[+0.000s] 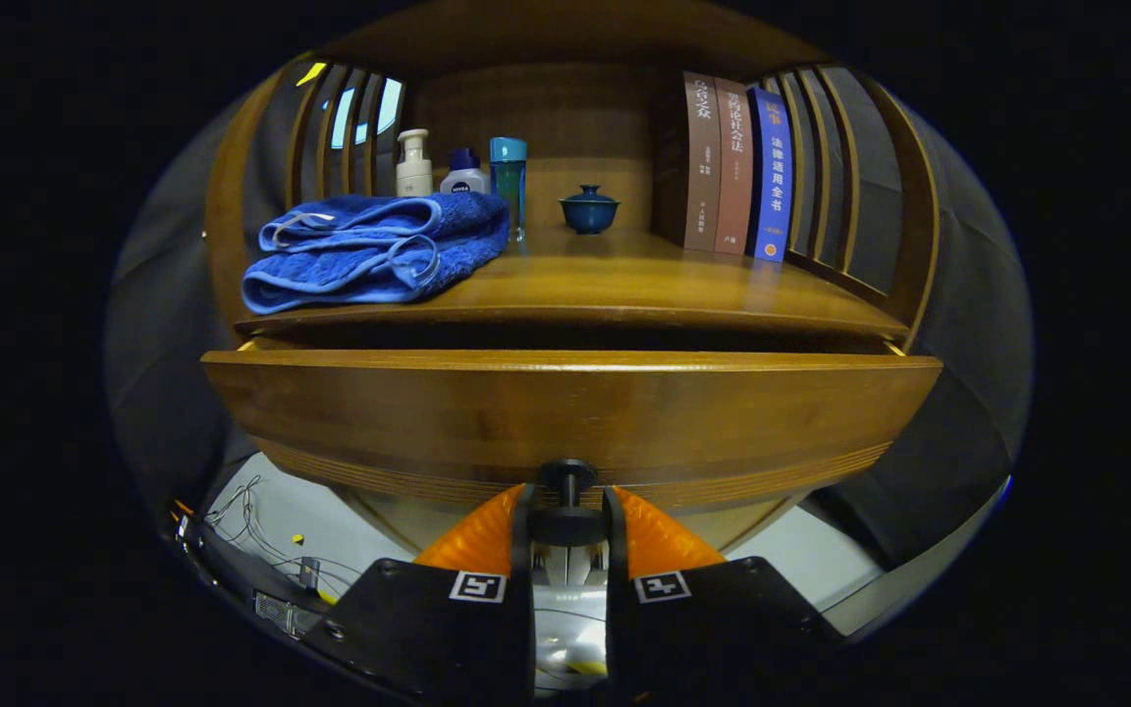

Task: Pull open the drawer, take out the items inside it, and place them on the countertop above the cabinet.

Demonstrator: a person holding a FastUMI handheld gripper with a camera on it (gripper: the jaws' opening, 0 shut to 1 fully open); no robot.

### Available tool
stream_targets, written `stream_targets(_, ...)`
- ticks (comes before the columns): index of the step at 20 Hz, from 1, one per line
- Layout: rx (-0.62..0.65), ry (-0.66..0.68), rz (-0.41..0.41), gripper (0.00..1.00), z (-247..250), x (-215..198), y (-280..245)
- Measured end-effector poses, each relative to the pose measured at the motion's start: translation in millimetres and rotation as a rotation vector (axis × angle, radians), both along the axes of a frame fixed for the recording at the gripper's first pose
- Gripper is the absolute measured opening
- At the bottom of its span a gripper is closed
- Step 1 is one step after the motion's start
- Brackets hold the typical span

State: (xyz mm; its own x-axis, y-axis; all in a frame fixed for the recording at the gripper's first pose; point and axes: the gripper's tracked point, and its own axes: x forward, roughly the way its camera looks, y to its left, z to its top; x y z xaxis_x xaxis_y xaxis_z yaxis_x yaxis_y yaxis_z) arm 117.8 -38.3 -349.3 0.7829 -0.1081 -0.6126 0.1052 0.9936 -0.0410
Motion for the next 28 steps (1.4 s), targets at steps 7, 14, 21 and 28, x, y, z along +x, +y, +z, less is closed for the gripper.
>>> stream_targets(7,0.016,0.036,-0.003,0.33,9.9,-78.5,6.0)
stream_targets(14,0.01,0.059,-0.005,0.32,13.9,-129.0,10.5)
stream_targets(21,0.029,0.071,-0.012,0.33,3.7,-145.0,10.2)
stream_targets(28,0.026,-0.054,-0.046,1.0,75.9,-150.1,0.8)
